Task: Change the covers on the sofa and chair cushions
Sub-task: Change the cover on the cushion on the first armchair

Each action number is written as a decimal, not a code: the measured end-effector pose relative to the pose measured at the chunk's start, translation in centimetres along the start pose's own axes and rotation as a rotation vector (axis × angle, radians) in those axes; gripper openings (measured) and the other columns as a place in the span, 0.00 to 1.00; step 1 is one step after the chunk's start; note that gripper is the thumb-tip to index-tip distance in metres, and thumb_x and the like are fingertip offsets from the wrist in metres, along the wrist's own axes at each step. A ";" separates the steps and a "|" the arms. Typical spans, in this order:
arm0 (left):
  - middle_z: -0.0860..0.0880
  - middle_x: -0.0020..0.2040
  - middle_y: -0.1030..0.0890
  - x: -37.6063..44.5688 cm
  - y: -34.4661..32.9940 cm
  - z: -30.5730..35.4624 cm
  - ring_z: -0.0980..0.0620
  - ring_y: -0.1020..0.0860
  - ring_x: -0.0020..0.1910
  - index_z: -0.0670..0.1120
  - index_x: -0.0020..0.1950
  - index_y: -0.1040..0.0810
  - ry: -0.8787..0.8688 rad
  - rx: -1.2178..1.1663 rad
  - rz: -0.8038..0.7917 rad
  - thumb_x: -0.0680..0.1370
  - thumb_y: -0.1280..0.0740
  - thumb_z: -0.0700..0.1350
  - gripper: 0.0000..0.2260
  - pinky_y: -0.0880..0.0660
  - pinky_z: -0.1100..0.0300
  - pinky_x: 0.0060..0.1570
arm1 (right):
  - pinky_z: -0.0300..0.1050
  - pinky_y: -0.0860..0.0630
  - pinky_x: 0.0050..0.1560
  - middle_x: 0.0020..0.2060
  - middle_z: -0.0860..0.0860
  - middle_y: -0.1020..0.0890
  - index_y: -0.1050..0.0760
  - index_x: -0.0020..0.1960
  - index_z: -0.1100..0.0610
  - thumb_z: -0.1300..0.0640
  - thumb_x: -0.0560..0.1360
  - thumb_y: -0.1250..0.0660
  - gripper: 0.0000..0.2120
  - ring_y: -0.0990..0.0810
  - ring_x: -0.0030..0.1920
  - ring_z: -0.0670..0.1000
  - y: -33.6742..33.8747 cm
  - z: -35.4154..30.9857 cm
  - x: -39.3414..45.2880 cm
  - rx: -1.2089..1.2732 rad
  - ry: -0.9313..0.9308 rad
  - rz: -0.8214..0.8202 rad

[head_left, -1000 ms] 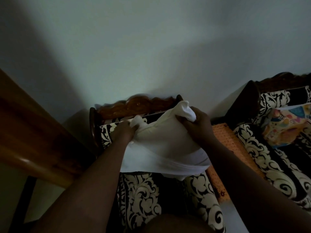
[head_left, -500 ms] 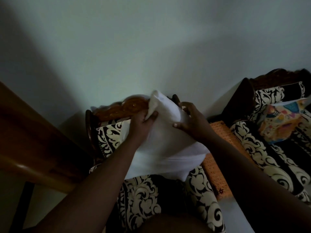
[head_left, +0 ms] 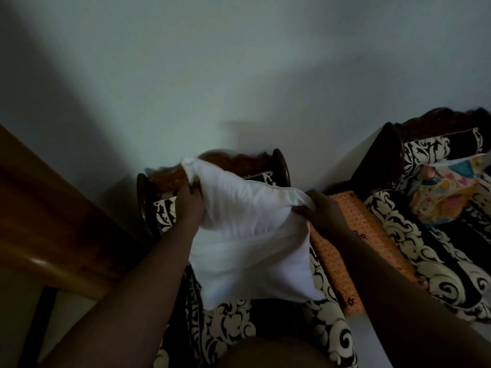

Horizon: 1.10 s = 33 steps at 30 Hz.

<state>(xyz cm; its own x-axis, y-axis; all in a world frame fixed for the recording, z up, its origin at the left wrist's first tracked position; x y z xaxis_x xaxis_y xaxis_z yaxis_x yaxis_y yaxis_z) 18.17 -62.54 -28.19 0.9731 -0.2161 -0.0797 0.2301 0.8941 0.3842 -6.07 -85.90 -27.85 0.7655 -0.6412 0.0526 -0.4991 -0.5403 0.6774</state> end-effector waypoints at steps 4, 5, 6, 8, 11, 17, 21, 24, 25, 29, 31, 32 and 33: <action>0.40 0.81 0.40 -1.5 -0.3 0.5 0.40 0.41 0.79 0.43 0.83 0.46 -0.217 0.168 0.047 0.79 0.43 0.69 0.42 0.40 0.45 0.76 | 0.36 0.29 0.40 0.45 0.45 0.18 0.21 0.54 0.50 0.46 0.72 0.23 0.15 0.21 0.44 0.46 -1.1 -2.6 0.7 -0.019 0.114 0.025; 0.40 0.83 0.46 -2.2 -0.8 1.0 0.41 0.47 0.81 0.43 0.83 0.51 -0.377 0.271 0.013 0.75 0.41 0.73 0.48 0.47 0.45 0.78 | 0.40 0.26 0.41 0.46 0.46 0.17 0.21 0.54 0.49 0.46 0.71 0.23 0.16 0.20 0.45 0.47 -1.3 -3.4 0.9 -0.030 0.143 0.026; 0.42 0.83 0.53 -2.9 -1.9 1.3 0.43 0.53 0.82 0.43 0.83 0.56 -0.532 0.377 -0.074 0.72 0.40 0.76 0.54 0.54 0.46 0.79 | 0.43 0.25 0.42 0.47 0.47 0.17 0.21 0.54 0.49 0.46 0.70 0.22 0.16 0.20 0.46 0.49 -1.6 -4.2 1.0 -0.045 0.170 0.023; 0.47 0.83 0.60 -5.1 -4.3 2.1 0.47 0.60 0.82 0.46 0.83 0.63 -0.749 0.568 -0.319 0.67 0.38 0.79 0.60 0.62 0.45 0.79 | 0.47 0.22 0.43 0.47 0.48 0.16 0.21 0.53 0.48 0.47 0.69 0.22 0.15 0.19 0.46 0.51 -2.0 -5.8 1.2 -0.070 0.216 0.016; 0.48 0.81 0.39 -6.5 -6.4 3.3 0.49 0.41 0.80 0.48 0.84 0.52 -0.789 0.603 -0.455 0.66 0.33 0.76 0.57 0.49 0.42 0.79 | 0.50 0.21 0.44 0.47 0.50 0.16 0.20 0.54 0.48 0.46 0.70 0.23 0.15 0.18 0.45 0.53 -2.0 -8.1 1.3 -0.118 0.286 0.045; 0.47 0.57 0.15 -6.0 -6.3 3.5 0.47 0.18 0.54 0.46 0.64 0.19 -0.635 0.231 -0.417 0.73 0.32 0.64 0.28 0.23 0.56 0.50 | 0.33 0.25 0.47 0.47 0.38 0.20 0.23 0.57 0.45 0.48 0.68 0.19 0.21 0.21 0.48 0.36 -0.1 -7.3 0.9 0.151 0.272 0.123; 0.54 0.56 0.20 -5.2 -4.9 2.2 0.54 0.22 0.56 0.45 0.67 0.21 -0.435 0.091 -0.373 0.76 0.25 0.50 0.21 0.28 0.68 0.48 | 0.49 0.26 0.63 0.66 0.51 0.23 0.29 0.72 0.50 0.41 0.78 0.33 0.25 0.25 0.65 0.50 -0.9 -2.2 0.1 -0.084 0.120 0.079; 0.54 0.61 0.19 -4.1 -3.5 1.2 0.55 0.21 0.60 0.48 0.68 0.22 -0.348 0.006 -0.401 0.73 0.23 0.55 0.26 0.26 0.64 0.57 | 0.59 0.27 0.64 0.68 0.52 0.25 0.30 0.71 0.44 0.35 0.79 0.41 0.24 0.27 0.67 0.56 -2.2 0.9 -0.1 -0.221 -0.037 -0.045; 0.53 0.62 0.18 -4.0 -3.2 1.1 0.55 0.20 0.60 0.48 0.69 0.22 -0.341 -0.001 -0.410 0.72 0.23 0.58 0.29 0.24 0.60 0.59 | 0.59 0.26 0.62 0.65 0.51 0.24 0.28 0.68 0.44 0.35 0.79 0.42 0.22 0.26 0.64 0.55 -2.5 1.0 0.0 -0.211 -0.036 -0.035; 0.53 0.64 0.18 -3.7 -2.0 1.8 0.56 0.21 0.63 0.49 0.69 0.23 -0.385 0.015 -0.420 0.70 0.25 0.62 0.32 0.24 0.58 0.62 | 0.55 0.25 0.49 0.50 0.49 0.22 0.27 0.56 0.47 0.40 0.80 0.42 0.13 0.25 0.50 0.52 -2.9 -0.6 0.6 -0.233 0.112 0.022; 0.58 0.61 0.19 -3.6 -1.2 2.2 0.66 0.22 0.60 0.53 0.68 0.23 -0.395 0.026 -0.410 0.71 0.22 0.60 0.28 0.26 0.67 0.59 | 0.53 0.25 0.46 0.46 0.49 0.21 0.26 0.51 0.48 0.43 0.80 0.39 0.09 0.24 0.46 0.53 -2.9 -1.2 0.9 -0.254 0.186 0.029; 0.60 0.60 0.20 -3.5 -0.8 2.2 0.70 0.23 0.57 0.54 0.67 0.24 -0.400 0.038 -0.405 0.72 0.22 0.56 0.26 0.27 0.71 0.56 | 0.52 0.25 0.45 0.44 0.49 0.20 0.25 0.49 0.49 0.45 0.80 0.37 0.09 0.23 0.44 0.53 -2.9 -1.3 1.0 -0.276 0.215 0.035; 0.60 0.59 0.20 -3.4 -0.6 2.1 0.73 0.23 0.56 0.54 0.67 0.24 -0.417 0.054 -0.400 0.73 0.23 0.52 0.24 0.28 0.73 0.55 | 0.51 0.25 0.43 0.42 0.50 0.20 0.24 0.48 0.51 0.46 0.80 0.36 0.09 0.22 0.42 0.53 -2.8 -1.4 1.1 -0.308 0.251 0.052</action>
<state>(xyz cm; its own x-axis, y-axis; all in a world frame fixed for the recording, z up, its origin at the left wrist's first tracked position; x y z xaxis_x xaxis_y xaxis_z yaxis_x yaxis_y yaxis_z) 14.73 -63.17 -26.18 0.7212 -0.6792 0.1362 0.5677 0.6922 0.4456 -3.27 -84.34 -28.70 0.8369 -0.4899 0.2441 -0.4239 -0.2979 0.8553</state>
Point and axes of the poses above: each hand's wrist, its own x-axis towards the middle knuckle, its own y-axis out of the back of the hand, z = x × y, the point moved 4 cm from there along x, towards the middle knuckle
